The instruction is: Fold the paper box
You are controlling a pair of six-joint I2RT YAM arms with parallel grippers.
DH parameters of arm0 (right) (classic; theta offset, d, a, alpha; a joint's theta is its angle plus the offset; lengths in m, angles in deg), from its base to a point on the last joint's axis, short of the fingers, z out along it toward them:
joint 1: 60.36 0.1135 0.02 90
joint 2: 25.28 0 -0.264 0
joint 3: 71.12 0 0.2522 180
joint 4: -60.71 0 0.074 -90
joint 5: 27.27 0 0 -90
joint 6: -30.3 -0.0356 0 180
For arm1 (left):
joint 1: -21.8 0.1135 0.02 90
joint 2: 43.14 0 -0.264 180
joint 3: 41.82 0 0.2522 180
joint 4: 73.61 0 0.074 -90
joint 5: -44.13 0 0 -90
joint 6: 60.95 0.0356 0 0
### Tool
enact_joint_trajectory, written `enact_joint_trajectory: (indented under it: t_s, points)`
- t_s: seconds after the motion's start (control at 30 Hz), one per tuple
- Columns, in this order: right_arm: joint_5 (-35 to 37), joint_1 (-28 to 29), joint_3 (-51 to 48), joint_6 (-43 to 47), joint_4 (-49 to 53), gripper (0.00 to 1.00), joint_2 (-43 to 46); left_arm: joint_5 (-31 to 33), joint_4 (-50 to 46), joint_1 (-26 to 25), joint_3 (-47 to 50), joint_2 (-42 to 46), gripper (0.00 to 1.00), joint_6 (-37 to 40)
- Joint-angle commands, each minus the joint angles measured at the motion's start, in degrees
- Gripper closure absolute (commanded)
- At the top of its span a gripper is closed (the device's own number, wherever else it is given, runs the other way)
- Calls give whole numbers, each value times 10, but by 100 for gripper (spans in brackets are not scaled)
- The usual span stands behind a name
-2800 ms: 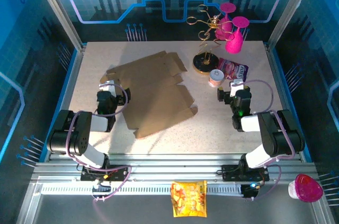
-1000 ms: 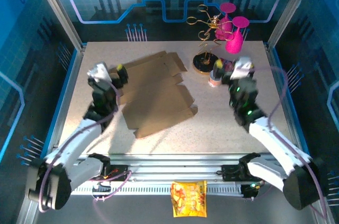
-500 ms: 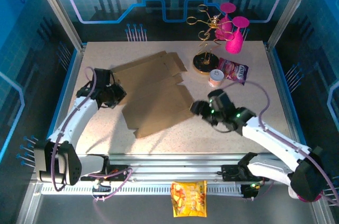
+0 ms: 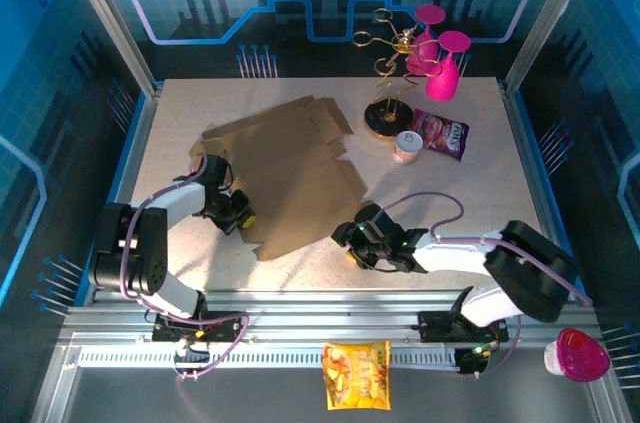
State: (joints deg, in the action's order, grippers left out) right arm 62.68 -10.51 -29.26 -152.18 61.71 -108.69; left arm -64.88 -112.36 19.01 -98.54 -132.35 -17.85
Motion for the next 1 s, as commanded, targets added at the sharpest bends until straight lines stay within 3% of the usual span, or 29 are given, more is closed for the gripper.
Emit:
enact_joint_trajectory:
  t_s: [0.0,0.2,0.57,0.97]
  points:
    - [19,9,14,-29,-146,43,-47,-29,28,-5,5,-17,99,-7]
    - [18,15,41,-45,-173,44,-106,-36,35,-16,16,-8,99,-23]
    - [19,7,66,-62,-238,46,-157,-42,-16,-28,-11,121,95,-68]
    - [16,-19,89,-56,-271,57,-186,-44,-66,36,-59,125,84,-50]
